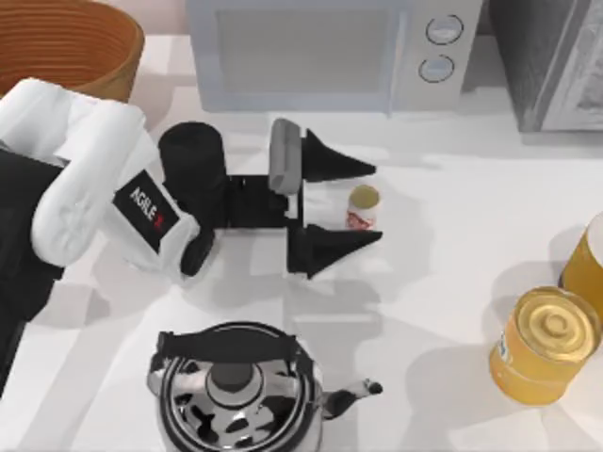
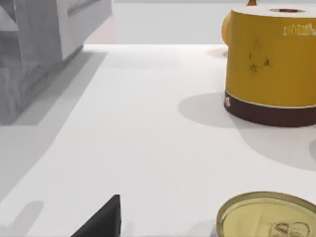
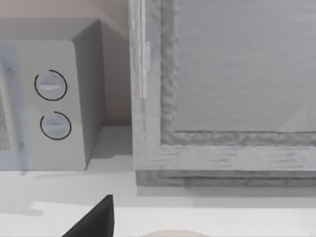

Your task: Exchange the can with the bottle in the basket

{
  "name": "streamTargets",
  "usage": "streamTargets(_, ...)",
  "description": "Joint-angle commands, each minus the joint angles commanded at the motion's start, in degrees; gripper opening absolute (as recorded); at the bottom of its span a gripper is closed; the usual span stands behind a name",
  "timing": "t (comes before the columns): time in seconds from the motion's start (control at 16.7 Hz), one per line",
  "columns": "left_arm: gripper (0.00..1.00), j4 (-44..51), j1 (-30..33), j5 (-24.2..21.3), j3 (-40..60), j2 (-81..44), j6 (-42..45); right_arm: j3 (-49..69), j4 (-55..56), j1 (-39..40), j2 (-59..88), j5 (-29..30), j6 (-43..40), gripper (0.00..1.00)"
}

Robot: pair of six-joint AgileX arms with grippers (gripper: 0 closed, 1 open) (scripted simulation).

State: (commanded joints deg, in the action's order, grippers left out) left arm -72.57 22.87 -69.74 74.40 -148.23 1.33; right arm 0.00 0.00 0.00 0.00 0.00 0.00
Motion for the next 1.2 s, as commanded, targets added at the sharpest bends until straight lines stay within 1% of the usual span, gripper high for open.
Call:
streamTargets(0.12, 1.0, 0.3, -0.1, 0.2, -0.3, 0.6, 0.0, 0.0, 0.0, 0.0, 0.0, 0.0, 0.0, 1.0)
streamTargets(0.24, 1.0, 1.8, -0.4, 1.6, -1.8, 3.5, 0.1, 0.0, 0.0, 0.0, 0.0, 0.0, 0.0, 1.0)
streamTargets(0.36, 1.0, 4.4, -1.2, 4.1, -4.5, 8.9, 0.1, 0.0, 0.0, 0.0, 0.0, 0.0, 0.0, 1.0)
streamTargets(0.48, 1.0, 8.2, -2.3, 7.8, -8.4, 16.6, 0.1, 0.0, 0.0, 0.0, 0.0, 0.0, 0.0, 1.0)
streamTargets(0.72, 1.0, 18.7, -5.7, 17.8, -19.1, 39.2, -0.2, 0.0, 0.0, 0.0, 0.0, 0.0, 0.0, 1.0)
streamTargets(1.2, 1.0, 45.4, -14.3, 43.6, -46.5, 100.4, -0.9, 0.0, 0.0, 0.0, 0.0, 0.0, 0.0, 1.0)
